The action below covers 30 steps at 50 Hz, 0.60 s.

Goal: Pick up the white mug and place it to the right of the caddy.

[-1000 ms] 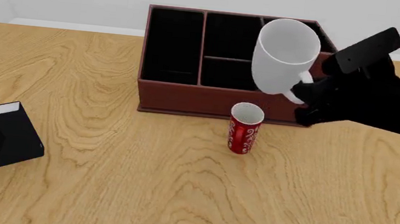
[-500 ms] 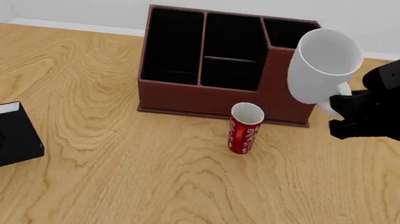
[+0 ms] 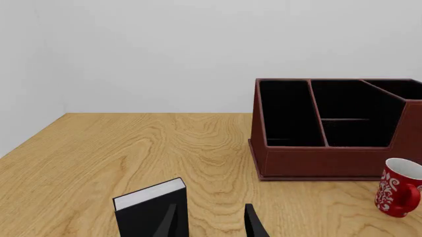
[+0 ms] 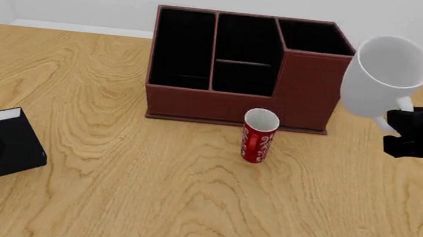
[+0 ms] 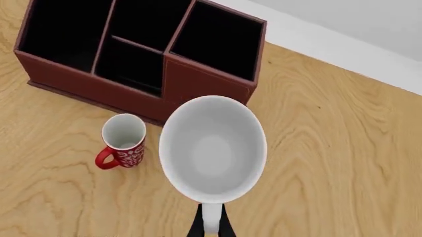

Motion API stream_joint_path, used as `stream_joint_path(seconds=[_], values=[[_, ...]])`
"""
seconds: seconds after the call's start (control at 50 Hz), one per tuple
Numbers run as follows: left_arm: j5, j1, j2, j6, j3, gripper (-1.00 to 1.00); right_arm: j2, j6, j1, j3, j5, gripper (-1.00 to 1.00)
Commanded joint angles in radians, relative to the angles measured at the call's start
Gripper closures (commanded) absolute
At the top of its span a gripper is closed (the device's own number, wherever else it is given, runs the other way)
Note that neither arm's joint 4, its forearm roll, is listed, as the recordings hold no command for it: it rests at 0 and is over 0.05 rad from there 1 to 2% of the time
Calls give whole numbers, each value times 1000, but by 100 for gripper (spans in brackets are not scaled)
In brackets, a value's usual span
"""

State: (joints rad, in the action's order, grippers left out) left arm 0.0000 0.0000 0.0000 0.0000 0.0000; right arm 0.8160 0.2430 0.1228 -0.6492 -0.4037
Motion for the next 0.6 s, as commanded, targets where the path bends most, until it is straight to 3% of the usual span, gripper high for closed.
stream_joint_path(seconds=[0.02,0.32,0.44,0.6], values=[[0,0,0,0,0,-100,-42,-13,-61,29,-8,100],[0,0,0,0,0,-100,-91,-22,-144,48,-31,100],[0,0,0,0,0,-100,-123,16,-221,62,-48,100],[0,0,0,0,0,-100,-117,2,-225,65,-38,100]])
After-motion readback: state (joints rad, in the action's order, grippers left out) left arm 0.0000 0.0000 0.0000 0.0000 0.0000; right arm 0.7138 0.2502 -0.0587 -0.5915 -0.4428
